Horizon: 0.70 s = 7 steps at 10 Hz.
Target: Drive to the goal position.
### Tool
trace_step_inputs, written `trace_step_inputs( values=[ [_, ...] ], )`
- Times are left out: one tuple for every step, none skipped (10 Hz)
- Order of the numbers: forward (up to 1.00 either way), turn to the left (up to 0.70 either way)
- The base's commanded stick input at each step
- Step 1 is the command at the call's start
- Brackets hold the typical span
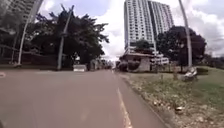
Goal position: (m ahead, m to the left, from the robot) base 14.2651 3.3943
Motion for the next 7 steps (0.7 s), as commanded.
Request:
trace_step_inputs(
  values=[
    [0.7, 0.0],
    [0.7, 0.0],
    [0.7, 0.0],
    [0.7, 0.0],
    [0.7, 0.0],
    [0.7, 0.0],
    [0.7, 0.0]
  ],
)
